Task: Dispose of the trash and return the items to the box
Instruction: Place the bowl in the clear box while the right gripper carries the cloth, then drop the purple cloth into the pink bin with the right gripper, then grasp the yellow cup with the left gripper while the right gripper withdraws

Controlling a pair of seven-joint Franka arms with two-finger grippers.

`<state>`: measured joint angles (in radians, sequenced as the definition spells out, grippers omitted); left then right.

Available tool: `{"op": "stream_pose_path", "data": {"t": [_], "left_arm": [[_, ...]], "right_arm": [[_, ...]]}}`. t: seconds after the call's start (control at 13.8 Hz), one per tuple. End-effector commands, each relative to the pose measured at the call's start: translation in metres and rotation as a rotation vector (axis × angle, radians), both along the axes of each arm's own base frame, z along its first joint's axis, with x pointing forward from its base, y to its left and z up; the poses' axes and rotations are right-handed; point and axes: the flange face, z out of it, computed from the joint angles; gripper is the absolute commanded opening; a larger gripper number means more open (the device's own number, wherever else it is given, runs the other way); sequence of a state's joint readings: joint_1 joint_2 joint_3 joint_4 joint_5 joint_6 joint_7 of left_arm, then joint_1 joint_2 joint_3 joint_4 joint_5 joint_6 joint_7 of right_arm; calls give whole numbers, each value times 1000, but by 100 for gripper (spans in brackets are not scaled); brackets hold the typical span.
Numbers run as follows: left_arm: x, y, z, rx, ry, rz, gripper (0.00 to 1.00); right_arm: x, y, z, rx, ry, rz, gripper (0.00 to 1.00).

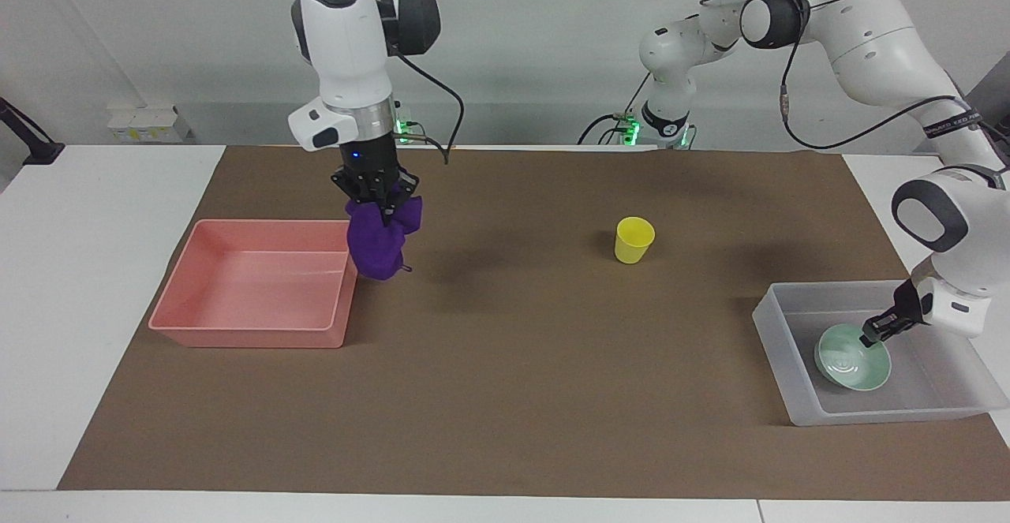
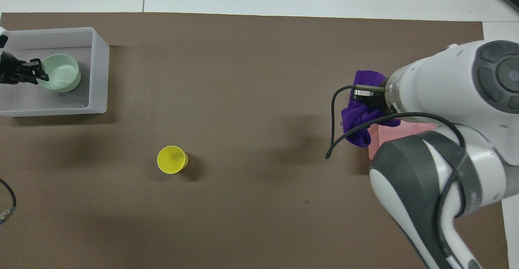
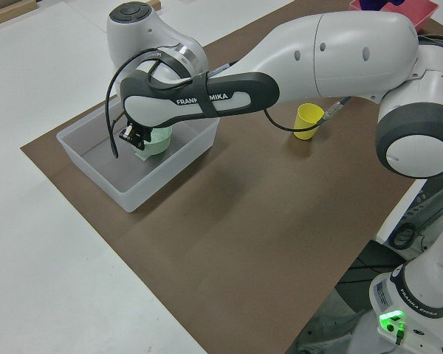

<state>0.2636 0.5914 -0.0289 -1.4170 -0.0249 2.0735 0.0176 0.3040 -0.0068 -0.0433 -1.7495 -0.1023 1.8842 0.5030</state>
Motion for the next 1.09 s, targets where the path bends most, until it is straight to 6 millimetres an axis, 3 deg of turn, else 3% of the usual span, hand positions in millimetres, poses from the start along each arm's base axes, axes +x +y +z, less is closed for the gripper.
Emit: {"op": "stream_pose_path", "data": {"t": [0.0, 0.22, 0.43, 0.51, 0.72, 0.94, 1.01], "left_arm": [[4, -7, 35, 11, -44, -10, 100], [-13, -24, 88, 3, -13, -28, 100], [-40, -102, 123, -35, 143, -118, 100], [-56, -127, 133, -41, 218, -121, 100], [-107, -211, 147, -26, 282, -181, 100], [-178, -239, 144, -133, 215, -200, 100], [-197, -253, 127, -141, 191, -218, 100]], "right_arm": [[-7, -43, 14, -48, 19, 34, 0], [-7, -109, 13, -79, 64, 95, 0], [-5, -168, -10, -89, 51, 139, 0], [-5, -184, -25, -82, 46, 126, 0], [-6, -206, -81, -69, 75, 99, 0], [-9, -223, -154, -58, 102, 93, 0], [-10, -223, -171, -57, 93, 95, 0]]}}
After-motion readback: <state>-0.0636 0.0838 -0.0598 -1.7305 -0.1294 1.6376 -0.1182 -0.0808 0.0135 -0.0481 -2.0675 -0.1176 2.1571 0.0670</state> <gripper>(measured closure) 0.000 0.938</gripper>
